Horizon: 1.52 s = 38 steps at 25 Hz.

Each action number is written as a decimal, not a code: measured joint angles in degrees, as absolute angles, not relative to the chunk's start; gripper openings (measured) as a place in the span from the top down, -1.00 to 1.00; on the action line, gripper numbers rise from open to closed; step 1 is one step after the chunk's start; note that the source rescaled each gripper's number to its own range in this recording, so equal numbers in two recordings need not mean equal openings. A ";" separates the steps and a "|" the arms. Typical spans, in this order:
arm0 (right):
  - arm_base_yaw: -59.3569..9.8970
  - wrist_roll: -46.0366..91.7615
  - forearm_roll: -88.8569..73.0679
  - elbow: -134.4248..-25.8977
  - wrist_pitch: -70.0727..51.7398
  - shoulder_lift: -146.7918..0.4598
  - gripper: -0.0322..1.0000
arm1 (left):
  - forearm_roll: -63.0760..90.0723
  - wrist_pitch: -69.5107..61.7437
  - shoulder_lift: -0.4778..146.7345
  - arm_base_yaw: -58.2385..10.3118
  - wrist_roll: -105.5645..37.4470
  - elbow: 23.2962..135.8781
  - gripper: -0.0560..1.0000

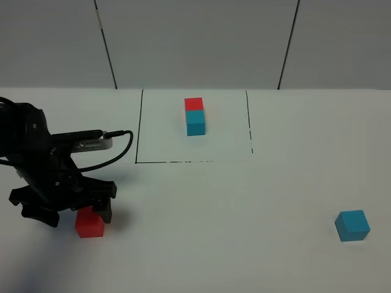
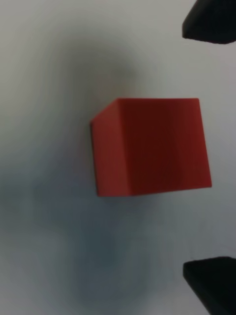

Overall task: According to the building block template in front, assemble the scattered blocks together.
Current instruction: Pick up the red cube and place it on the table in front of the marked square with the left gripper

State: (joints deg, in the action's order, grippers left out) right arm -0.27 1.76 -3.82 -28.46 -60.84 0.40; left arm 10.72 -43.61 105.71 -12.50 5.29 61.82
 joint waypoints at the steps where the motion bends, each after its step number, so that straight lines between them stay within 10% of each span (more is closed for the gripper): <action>1: -0.27 1.76 -3.82 -28.46 -60.84 0.40 -0.40 | 10.62 -43.16 106.27 -12.75 5.34 61.82 -0.75; 20: -0.27 1.76 -3.82 -28.46 -60.84 0.40 -0.40 | 8.37 -41.83 111.18 -13.13 8.62 61.82 -0.67; 38: -0.27 1.76 -3.82 -28.46 -60.84 0.40 -0.40 | 8.03 -41.32 113.35 -13.13 10.75 61.83 0.22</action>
